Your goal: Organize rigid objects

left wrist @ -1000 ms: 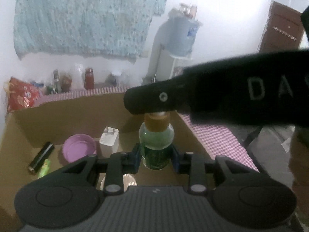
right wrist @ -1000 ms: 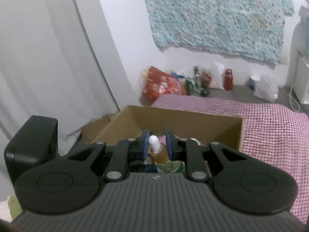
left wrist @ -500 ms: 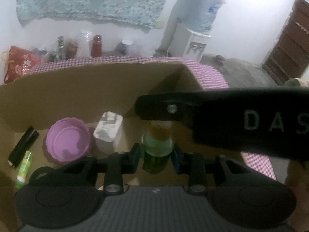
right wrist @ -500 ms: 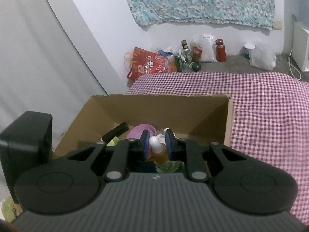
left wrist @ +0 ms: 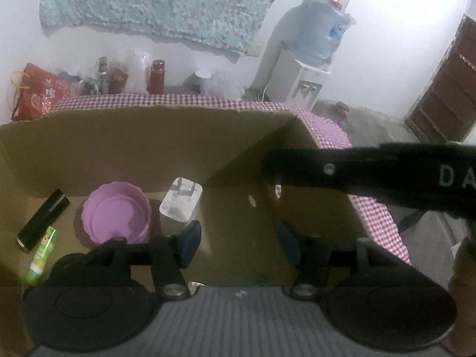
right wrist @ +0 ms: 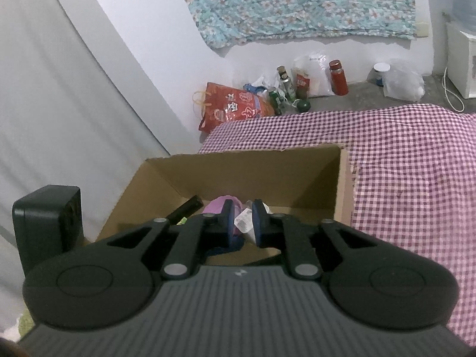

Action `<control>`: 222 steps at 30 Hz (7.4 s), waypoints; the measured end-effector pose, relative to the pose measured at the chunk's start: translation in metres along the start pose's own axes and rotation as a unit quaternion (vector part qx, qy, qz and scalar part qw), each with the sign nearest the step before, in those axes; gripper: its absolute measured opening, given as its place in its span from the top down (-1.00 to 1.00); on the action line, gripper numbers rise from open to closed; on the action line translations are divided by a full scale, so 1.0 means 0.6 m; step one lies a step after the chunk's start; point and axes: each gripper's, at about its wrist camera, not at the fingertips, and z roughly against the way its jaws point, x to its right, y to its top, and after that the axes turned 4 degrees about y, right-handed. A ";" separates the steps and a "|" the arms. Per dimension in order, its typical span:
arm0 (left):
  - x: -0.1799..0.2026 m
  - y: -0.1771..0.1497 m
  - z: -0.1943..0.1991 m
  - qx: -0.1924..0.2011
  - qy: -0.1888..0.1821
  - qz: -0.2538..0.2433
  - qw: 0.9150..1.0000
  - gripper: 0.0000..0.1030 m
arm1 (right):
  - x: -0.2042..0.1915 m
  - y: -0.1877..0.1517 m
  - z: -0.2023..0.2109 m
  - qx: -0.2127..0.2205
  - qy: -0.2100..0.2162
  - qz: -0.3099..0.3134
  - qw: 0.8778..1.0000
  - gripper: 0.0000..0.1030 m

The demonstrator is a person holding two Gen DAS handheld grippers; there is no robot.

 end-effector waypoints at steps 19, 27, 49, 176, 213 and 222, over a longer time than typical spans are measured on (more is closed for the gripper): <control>0.013 -0.089 0.178 0.073 -0.031 0.000 0.997 -0.59 | -0.040 -0.120 0.218 0.068 0.052 -0.019 0.996 0.59; 0.003 -0.206 0.299 0.114 -0.036 -0.008 0.993 -0.81 | -0.074 -0.250 0.315 0.099 0.072 -0.044 0.991 0.13; -0.153 -0.322 0.340 0.160 0.116 0.049 0.979 -0.82 | -0.206 -0.297 0.140 -0.014 0.110 -0.083 0.990 -0.06; -0.064 -0.194 0.314 0.125 0.155 0.022 0.980 -1.00 | -0.169 -0.283 0.236 0.118 -0.156 0.063 0.979 -0.97; -0.084 -0.198 0.285 0.134 0.167 0.007 0.977 -0.87 | -0.173 -0.271 0.171 0.090 -0.210 0.078 0.970 -0.97; -0.085 -0.202 0.285 0.131 0.165 0.007 0.978 -0.87 | -0.166 -0.269 0.166 0.088 -0.210 0.080 0.970 -0.97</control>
